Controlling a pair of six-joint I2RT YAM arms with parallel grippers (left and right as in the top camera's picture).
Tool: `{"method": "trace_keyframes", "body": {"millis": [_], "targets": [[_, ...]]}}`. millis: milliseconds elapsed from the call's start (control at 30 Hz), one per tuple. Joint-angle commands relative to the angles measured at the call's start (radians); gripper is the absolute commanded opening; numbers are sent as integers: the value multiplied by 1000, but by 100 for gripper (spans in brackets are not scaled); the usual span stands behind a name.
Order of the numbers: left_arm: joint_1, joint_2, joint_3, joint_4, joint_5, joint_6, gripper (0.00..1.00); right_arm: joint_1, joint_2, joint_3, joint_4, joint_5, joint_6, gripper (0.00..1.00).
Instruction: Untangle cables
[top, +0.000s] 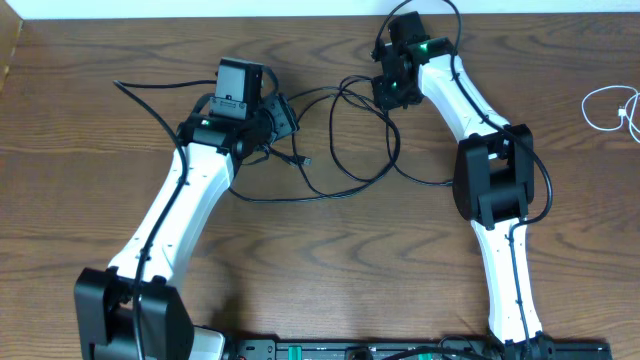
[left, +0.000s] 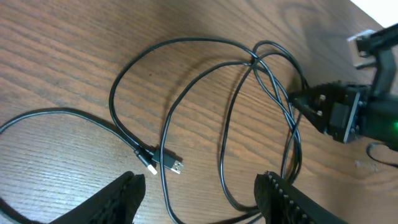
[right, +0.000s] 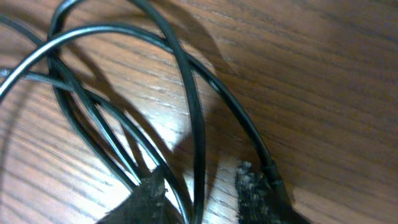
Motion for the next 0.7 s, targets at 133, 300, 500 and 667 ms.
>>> {"method": "trace_keyframes", "body": {"millis": [133, 300, 500, 667], "targets": [[-10, 26, -4, 23, -5, -22, 59, 7, 44, 2, 2, 4, 6, 1], [-36, 26, -4, 38, -5, -22, 59, 8, -7, 22, -56, -122, 6, 1], [-56, 26, -4, 43, 58, -22, 59, 9, -185, 25, -118, -236, -11, 1], [-57, 27, -4, 84, 187, -21, 61, 9, -364, 25, -147, -298, -13, 1]]}}
